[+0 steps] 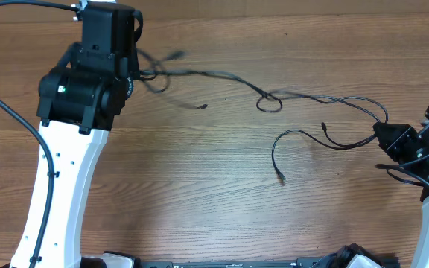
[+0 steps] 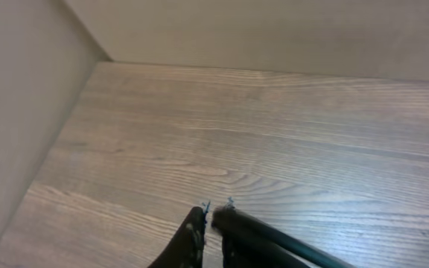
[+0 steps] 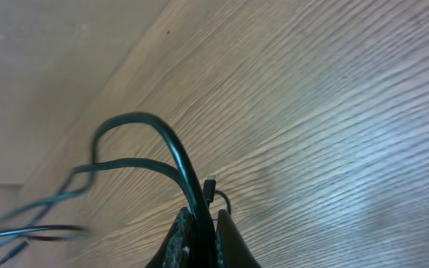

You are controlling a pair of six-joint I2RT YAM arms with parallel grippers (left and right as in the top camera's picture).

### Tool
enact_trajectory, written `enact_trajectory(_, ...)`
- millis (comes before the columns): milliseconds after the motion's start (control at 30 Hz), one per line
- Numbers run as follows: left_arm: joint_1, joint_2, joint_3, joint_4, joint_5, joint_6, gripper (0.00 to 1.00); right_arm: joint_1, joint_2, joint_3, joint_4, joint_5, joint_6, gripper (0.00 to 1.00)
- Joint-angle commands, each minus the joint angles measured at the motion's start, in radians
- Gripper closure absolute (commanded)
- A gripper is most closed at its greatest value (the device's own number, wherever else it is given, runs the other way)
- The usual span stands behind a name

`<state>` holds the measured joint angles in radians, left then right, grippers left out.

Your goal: Untangle cables

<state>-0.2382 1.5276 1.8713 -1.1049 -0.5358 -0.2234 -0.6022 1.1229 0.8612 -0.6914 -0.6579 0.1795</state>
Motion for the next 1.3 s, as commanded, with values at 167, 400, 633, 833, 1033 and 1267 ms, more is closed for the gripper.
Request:
enact_trajectory(167, 0.098, -0.04, 0.011, -0.02, 0.087, -0.077, 0.66, -0.011, -0.004, 0.002, 0.005, 0.029, -0.006, 0.96)
enact_trajectory(400, 0.099, -0.024, 0.011, -0.002, 0.393, 0.081, 0.65, -0.005, -0.004, 0.002, 0.005, -0.071, -0.063, 0.96)
enact_trajectory(633, 0.099, -0.013, 0.011, -0.003, 0.674, 0.18, 0.3, 0.023, -0.004, 0.002, 0.005, -0.236, -0.156, 0.96)
enact_trajectory(833, 0.084, -0.011, 0.011, -0.014, 0.888, 0.349, 0.09, 0.18, -0.004, 0.002, 0.011, -0.247, -0.204, 0.96)
enact_trajectory(1033, 0.072, -0.011, 0.011, -0.013, 0.929, 0.391, 0.06, 0.454, -0.004, 0.002, 0.061, -0.252, -0.242, 0.96)
enact_trajectory(1267, 0.072, -0.011, 0.011, -0.013, 0.929, 0.392, 0.02, 0.747, -0.004, 0.002, 0.039, -0.044, -0.241, 0.64)
